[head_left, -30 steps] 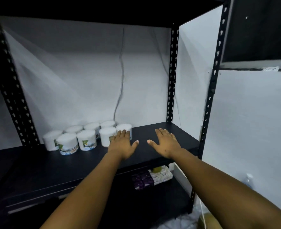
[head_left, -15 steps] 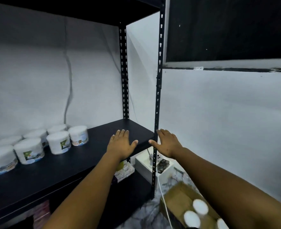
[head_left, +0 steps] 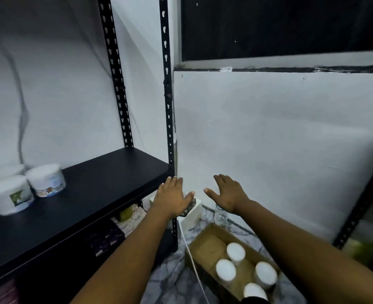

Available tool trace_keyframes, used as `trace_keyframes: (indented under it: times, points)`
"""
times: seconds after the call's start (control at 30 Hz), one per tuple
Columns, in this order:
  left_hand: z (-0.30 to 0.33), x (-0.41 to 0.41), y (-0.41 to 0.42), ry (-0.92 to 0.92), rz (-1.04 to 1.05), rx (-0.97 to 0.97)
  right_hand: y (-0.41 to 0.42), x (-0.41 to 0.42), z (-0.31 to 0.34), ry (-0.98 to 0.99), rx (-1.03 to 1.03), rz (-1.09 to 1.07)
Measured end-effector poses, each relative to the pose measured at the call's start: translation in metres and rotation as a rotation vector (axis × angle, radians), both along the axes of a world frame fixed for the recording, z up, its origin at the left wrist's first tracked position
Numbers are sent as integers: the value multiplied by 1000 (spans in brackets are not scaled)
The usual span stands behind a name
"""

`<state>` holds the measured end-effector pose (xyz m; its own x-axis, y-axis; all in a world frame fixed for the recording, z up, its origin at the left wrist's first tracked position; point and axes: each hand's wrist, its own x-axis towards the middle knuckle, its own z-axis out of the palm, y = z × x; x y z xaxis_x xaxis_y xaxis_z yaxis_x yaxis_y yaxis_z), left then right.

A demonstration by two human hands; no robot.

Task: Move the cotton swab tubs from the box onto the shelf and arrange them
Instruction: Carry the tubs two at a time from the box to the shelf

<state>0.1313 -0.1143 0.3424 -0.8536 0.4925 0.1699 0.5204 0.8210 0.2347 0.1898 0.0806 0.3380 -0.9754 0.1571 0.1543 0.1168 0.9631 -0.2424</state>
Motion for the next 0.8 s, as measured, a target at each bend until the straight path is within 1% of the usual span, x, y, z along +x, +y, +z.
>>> trace_keyframes:
  times: [0.13, 0.33, 0.53, 0.7, 0.8]
  points:
    - [-24, -7, 33, -32, -41, -10, 31, -6, -32, -19, -46, -12]
    - [-82, -29, 76, -112, -71, -77, 75, -13, -85, -67, -115, -48]
    - [-138, -43, 110, -205, -120, -113, 111, -23, -148, -223, -165, -152]
    - [-190, -45, 136, -269, -131, -143, 131, -26, -199, -274, -223, -194]
    - [-230, -47, 146, -319, -138, -165, 143, -28, -238, -308, -234, -180]
